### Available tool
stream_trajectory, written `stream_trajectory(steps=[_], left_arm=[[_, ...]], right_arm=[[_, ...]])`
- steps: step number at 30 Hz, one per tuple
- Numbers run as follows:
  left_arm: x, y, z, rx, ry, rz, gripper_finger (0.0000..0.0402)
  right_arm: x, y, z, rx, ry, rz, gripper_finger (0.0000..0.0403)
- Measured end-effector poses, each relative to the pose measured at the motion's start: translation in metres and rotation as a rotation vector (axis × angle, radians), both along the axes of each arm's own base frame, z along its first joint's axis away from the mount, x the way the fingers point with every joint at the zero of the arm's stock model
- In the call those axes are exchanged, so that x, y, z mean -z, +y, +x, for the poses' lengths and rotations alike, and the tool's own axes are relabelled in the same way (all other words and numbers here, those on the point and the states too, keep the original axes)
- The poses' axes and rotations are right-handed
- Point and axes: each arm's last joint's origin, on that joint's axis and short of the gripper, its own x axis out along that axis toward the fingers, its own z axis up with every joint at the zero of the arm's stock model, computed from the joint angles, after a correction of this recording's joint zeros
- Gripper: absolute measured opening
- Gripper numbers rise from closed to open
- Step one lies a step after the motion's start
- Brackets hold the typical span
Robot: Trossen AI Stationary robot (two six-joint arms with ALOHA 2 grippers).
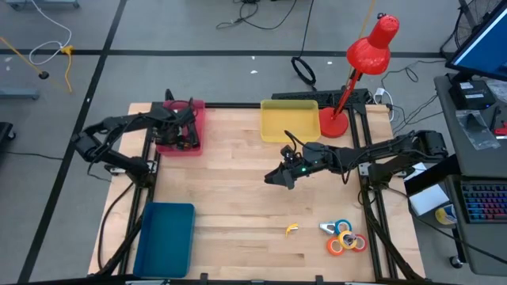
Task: Pick and place Stapler, Stapler remover, tape
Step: Put the yellow stapler into the red bin
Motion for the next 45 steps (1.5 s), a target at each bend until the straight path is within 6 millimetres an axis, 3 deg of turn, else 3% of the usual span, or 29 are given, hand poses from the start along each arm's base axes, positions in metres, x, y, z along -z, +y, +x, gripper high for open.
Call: stream_trajectory(steps=[4, 11, 16, 22, 28, 35, 45], left_arm=[[-0.012, 0.003, 0.005, -0.001, -0.033, -0.013, 0.0229], [-0.054, -0.003, 0.021, 0.08, -0.175, 0.117, 0.0229], [-0.091, -0.018, 0.03, 0.173, -0.312, 0.234, 0.023], [-0.114, -0.044, 0.043, 0.305, -0.533, 0.272, 0.023], [-0.124, -0.075, 0.07, 0.567, -0.765, 0.229, 0.023], [-0.131, -0.12, 0.117, 0.891, -1.015, 0.278, 0.023], [-0.104, -0.177, 0.168, 1.233, -1.094, 0.312, 0.023]], right_arm=[[0.0, 0.001, 0.0, -0.053, -0.009, -0.021, 0.0171], [0.002, 0.01, -0.005, -0.36, -0.012, -0.027, 0.0171], [0.012, 0.023, -0.011, -0.5, 0.068, -0.041, 0.0171], [0.026, 0.044, -0.021, -0.613, 0.187, -0.109, 0.0171], [0.038, 0.051, -0.031, -0.615, 0.328, -0.163, 0.0171], [0.046, 0.05, -0.037, -0.585, 0.439, -0.193, 0.0171], [0.053, 0.049, -0.047, -0.622, 0.542, -0.209, 0.0171]])
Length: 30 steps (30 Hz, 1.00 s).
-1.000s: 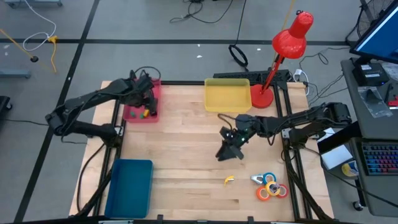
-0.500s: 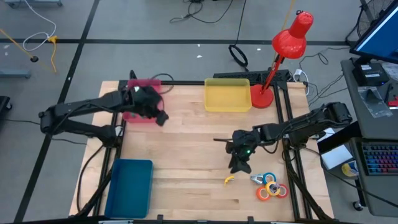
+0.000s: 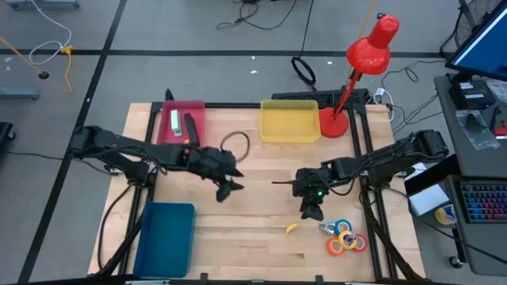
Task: Pick and place Stapler, Stapler remover, tape
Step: Put the yellow stapler into the red bin
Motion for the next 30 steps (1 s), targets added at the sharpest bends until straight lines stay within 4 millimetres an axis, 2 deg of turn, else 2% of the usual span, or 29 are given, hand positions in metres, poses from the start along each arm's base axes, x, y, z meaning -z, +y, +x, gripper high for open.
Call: stream_trajectory(steps=[8, 18, 25, 30], left_arm=[[0.031, -0.028, 0.027, 0.05, -0.014, 0.045, 0.023], [0.065, -0.066, 0.054, 0.075, -0.137, 0.04, 0.023], [0.077, -0.078, 0.061, 0.078, -0.132, 0.02, 0.023], [0.079, -0.078, 0.061, 0.04, -0.104, -0.04, 0.023]], right_arm=[[-0.005, 0.0, -0.003, -0.024, -0.031, -0.01, 0.0171], [-0.033, -0.003, -0.017, -0.057, -0.171, -0.025, 0.0171], [-0.049, -0.006, -0.025, 0.045, -0.201, -0.007, 0.0171], [-0.056, -0.005, -0.019, 0.122, -0.227, 0.072, 0.0171]])
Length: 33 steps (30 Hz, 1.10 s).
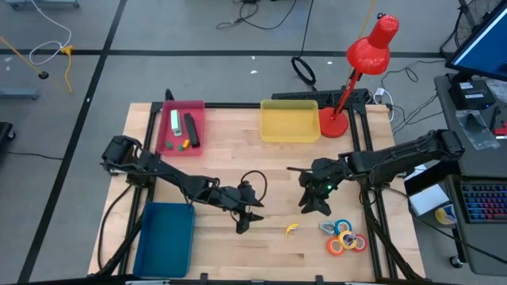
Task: Pick and place Stapler, Stapler remover, tape
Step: Put the yellow stapler into the red bin
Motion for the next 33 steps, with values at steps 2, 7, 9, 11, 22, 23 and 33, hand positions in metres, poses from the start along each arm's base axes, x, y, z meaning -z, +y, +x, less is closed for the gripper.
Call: stream_trajectory(steps=[2, 7, 9, 11, 22, 23, 33], left_arm=[[0.0, 0.001, -0.002, -0.017, 0.024, -0.025, 0.023], [-0.003, 0.003, -0.007, -0.05, 0.077, -0.066, 0.023], [-0.004, 0.004, -0.008, -0.059, 0.101, -0.085, 0.023], [-0.004, 0.005, -0.011, -0.061, 0.125, -0.078, 0.023], [-0.006, 0.025, -0.007, 0.082, 0.178, -0.223, 0.023], [-0.009, 0.028, -0.009, 0.099, 0.167, -0.215, 0.023], [-0.029, 0.063, -0.057, 0.097, 0.098, -0.112, 0.023]], right_arm=[[0.0, 0.001, 0.005, 0.037, 0.006, 0.048, 0.0171], [0.006, 0.012, 0.009, -0.009, 0.008, 0.046, 0.0171], [0.008, 0.015, 0.011, -0.026, 0.005, 0.041, 0.0171], [0.009, 0.017, 0.011, -0.031, 0.011, 0.039, 0.0171], [0.005, 0.025, 0.012, -0.002, -0.053, 0.011, 0.0171], [0.005, 0.027, 0.012, 0.02, -0.052, 0.002, 0.0171], [0.003, 0.056, 0.004, 0.238, -0.053, -0.008, 0.0171]])
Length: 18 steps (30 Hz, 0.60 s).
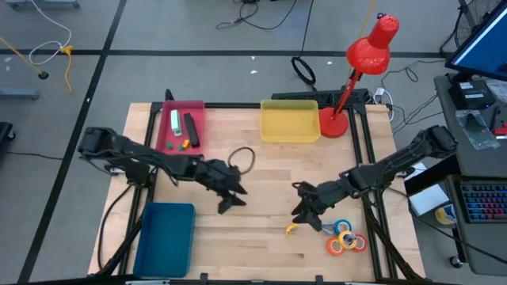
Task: Pick and place Stapler, Stapler remover, tape
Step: Put the yellow stapler into the red bin
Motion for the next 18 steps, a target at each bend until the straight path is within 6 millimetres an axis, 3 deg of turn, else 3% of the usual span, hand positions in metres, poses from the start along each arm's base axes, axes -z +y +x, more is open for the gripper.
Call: stream_trajectory(steps=[6, 9, 18], left_arm=[[-0.003, 0.01, -0.045, -0.005, -0.056, 0.006, 0.023], [-0.001, 0.012, -0.062, -0.003, -0.066, 0.006, 0.023], [-0.001, 0.014, -0.085, 0.009, -0.112, 0.021, 0.023]], right_arm=[[0.001, 0.015, 0.005, 0.095, 0.063, 0.065, 0.0171], [0.001, 0.024, 0.021, 0.12, 0.096, 0.107, 0.0171], [0.028, 0.054, 0.07, 0.11, 0.301, 0.222, 0.0171]])
